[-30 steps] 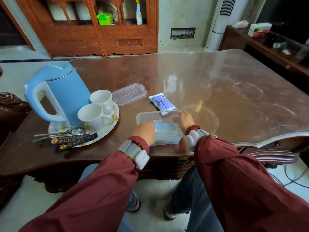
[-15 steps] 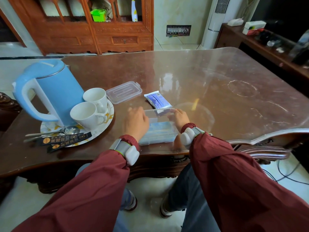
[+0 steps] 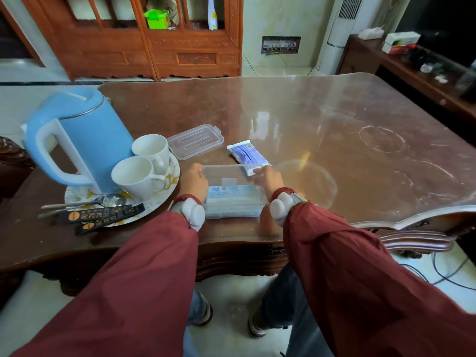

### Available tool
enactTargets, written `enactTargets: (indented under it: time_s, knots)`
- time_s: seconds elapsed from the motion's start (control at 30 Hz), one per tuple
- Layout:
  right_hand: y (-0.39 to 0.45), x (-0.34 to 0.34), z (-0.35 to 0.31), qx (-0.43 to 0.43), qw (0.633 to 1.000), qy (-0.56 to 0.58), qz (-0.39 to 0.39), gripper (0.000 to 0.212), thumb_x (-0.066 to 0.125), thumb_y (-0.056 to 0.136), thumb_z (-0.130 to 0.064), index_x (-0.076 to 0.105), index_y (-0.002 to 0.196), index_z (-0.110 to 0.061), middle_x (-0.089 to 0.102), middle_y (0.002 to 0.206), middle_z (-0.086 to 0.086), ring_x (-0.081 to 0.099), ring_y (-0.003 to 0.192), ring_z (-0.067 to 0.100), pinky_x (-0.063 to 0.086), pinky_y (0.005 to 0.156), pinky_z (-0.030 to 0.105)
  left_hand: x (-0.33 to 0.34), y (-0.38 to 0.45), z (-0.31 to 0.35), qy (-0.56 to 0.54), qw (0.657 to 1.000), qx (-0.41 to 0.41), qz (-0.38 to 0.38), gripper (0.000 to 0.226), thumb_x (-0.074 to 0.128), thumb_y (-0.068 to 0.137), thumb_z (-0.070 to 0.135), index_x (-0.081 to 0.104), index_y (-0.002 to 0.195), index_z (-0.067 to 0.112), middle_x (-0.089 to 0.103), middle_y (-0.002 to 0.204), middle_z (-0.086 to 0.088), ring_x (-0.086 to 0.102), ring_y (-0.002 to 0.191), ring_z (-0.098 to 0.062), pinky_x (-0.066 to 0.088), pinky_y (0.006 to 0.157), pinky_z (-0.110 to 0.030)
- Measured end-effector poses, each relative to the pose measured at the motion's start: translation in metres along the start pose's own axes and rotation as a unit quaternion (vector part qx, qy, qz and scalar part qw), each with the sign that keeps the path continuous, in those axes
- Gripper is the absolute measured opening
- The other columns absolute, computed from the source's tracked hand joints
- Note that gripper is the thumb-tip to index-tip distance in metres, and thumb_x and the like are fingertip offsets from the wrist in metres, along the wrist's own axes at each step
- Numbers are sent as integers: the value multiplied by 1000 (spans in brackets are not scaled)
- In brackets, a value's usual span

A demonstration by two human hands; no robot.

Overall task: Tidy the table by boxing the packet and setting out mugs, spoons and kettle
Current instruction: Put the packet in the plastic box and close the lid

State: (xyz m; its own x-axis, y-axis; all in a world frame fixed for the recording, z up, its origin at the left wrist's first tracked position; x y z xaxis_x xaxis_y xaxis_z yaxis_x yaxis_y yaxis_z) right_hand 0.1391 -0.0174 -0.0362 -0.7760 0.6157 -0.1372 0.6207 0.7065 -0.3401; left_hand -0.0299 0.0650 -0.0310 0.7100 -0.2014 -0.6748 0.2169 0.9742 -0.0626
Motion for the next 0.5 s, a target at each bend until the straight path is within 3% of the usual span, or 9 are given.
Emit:
enactTargets:
  time_s: [0.13, 0.27, 0.5]
  knots:
    - [5, -12, 5, 83, 984, 153, 26, 33, 37, 96, -23, 58, 87, 1, 60, 75, 11, 55, 61, 23, 44, 54, 27, 4, 3, -3, 28, 999, 14, 8, 31, 43, 92, 7, 59, 118, 11, 66, 114, -17, 61, 105, -36, 46, 89, -37]
    - [14, -24, 11, 127, 986, 100, 34, 19, 50, 90, -13, 52, 73, -4, 58, 68, 9, 59, 46, 20, 44, 33, 17, 5, 4, -5, 70, 997, 27, 25, 32, 41, 91, 7, 58, 117, 12, 67, 110, -19, 63, 101, -38, 48, 83, -36]
    - [33, -17, 12, 116, 988, 95, 33, 20, 61, 87, -16, 54, 70, -8, 57, 56, 3, 55, 35, 8, 40, 31, 12, 7, 4, -3, 130, 990, 38, 34, 30, 39, 91, 6, 55, 115, 11, 68, 108, -20, 64, 99, -39, 54, 85, -42]
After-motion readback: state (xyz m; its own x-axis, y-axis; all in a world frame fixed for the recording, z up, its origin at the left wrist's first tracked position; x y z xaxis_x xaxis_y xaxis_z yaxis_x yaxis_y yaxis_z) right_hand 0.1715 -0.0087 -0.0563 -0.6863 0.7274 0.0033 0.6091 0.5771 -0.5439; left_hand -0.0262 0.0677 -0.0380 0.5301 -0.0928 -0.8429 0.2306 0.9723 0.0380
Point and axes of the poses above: each hand's wrist, its own y-axis towards the middle knuckle, its own x-axis out of the palm, z = x × y, the point moved 1 cm from there along y, towards the middle knuckle
